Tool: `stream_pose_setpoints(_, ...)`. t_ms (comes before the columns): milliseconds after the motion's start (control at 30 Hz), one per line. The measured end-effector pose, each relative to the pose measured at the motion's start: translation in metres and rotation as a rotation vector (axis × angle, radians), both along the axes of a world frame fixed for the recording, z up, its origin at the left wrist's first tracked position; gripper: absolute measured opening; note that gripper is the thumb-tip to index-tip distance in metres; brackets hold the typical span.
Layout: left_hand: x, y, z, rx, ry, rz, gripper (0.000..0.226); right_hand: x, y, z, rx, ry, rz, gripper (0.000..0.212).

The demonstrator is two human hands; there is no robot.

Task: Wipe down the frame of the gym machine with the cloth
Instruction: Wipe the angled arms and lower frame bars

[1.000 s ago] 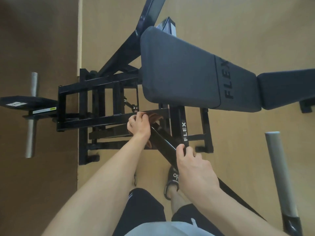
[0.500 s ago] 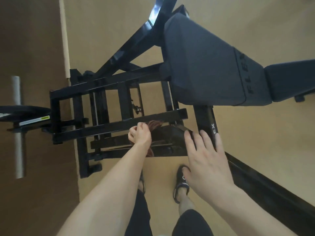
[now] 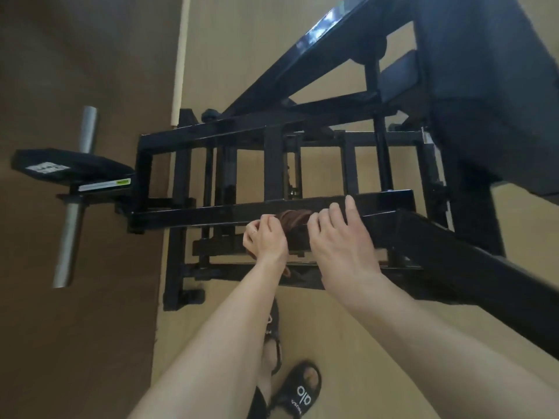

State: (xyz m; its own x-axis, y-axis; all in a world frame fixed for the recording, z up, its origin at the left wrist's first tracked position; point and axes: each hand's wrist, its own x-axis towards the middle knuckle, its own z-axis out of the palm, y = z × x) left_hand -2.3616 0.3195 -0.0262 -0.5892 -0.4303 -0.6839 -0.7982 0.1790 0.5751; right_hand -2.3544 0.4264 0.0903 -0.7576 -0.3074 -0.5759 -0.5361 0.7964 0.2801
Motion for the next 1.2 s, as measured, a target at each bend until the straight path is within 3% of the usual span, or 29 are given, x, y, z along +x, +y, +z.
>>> stream_pose_setpoints(167,0.005,-0.027,-0.047,-0.084,0.044,0.074,0.025,0.006,-0.020,-0.033,-0.017,0.081,0.074,0.087)
stream_pose_setpoints(233,0.007,-0.037,-0.067,-0.166,0.064,0.003,0.033,0.010,-0.039,-0.051,-0.040,0.084,0.132,0.077)
stream_pose_setpoints(333,0.014,-0.051,-0.096,-0.271,0.108,-0.080,0.025,0.015,-0.069,-0.082,-0.086,0.068,0.145,0.062)
stream_pose_setpoints(467,0.023,-0.065,-0.119,-0.146,0.239,-0.011,0.017,0.019,-0.090,-0.121,-0.072,0.124,0.068,0.065)
stream_pose_setpoints(567,0.031,-0.077,-0.128,-0.036,0.338,0.026,0.027,0.025,-0.101,-0.139,-0.016,0.205,0.032,0.068)
stream_pose_setpoints(767,0.038,-0.121,-0.163,-0.087,0.283,-0.053,0.041,0.033,-0.134,-0.177,-0.045,0.298,0.074,0.066)
stream_pose_setpoints(1000,0.055,-0.127,-0.182,-0.074,0.449,0.007,0.042,0.043,-0.135,-0.204,-0.030,0.478,0.082,0.065)
stream_pose_setpoints(1200,0.067,-0.143,-0.207,-0.075,0.541,-0.021,0.038,0.048,-0.138,-0.203,-0.033,0.492,0.047,0.060)
